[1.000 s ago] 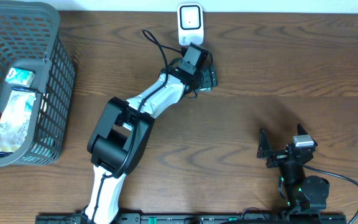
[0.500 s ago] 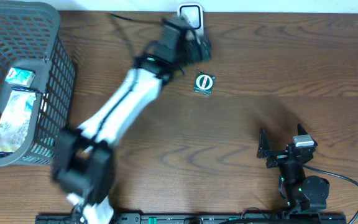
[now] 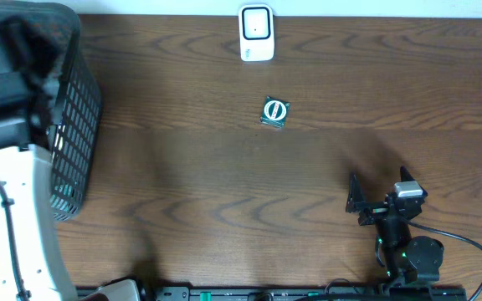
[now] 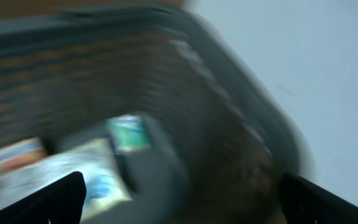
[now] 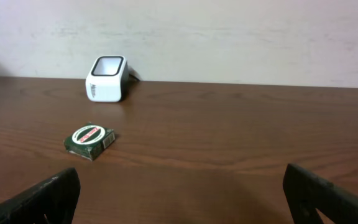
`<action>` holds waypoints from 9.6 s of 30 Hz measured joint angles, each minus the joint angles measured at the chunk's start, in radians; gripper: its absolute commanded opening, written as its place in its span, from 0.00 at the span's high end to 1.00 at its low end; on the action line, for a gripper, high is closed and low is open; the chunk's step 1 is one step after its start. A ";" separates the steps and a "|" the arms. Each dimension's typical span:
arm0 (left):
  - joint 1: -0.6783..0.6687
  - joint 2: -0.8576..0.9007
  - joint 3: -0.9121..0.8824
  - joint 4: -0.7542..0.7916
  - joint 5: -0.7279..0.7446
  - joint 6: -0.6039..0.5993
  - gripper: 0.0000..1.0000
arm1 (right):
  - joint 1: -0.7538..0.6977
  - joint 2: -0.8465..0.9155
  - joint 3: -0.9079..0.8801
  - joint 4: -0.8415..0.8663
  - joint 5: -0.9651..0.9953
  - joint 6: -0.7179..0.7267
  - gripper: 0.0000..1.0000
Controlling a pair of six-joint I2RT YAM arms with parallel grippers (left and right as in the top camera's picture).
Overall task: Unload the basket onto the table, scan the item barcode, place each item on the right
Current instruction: 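Reach the left gripper into the basket and grasp the white snack bag, then carry the snack bag to the scanner and drop it beside the tin, then reach the left gripper into the basket and grasp the green wipes pack, then carry the wipes pack to the scanner and release it left of the bag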
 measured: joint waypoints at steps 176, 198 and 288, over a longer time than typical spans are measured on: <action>0.243 0.159 -0.265 -0.172 0.071 -0.003 0.02 | 0.000 0.000 0.000 0.000 0.000 0.000 0.01; 0.243 0.401 -0.270 -0.352 0.114 -0.309 0.02 | 0.000 0.000 0.000 0.000 0.000 0.000 0.01; -0.599 0.448 -0.253 0.048 0.463 0.251 0.20 | 0.000 0.000 0.000 0.000 0.000 0.000 0.01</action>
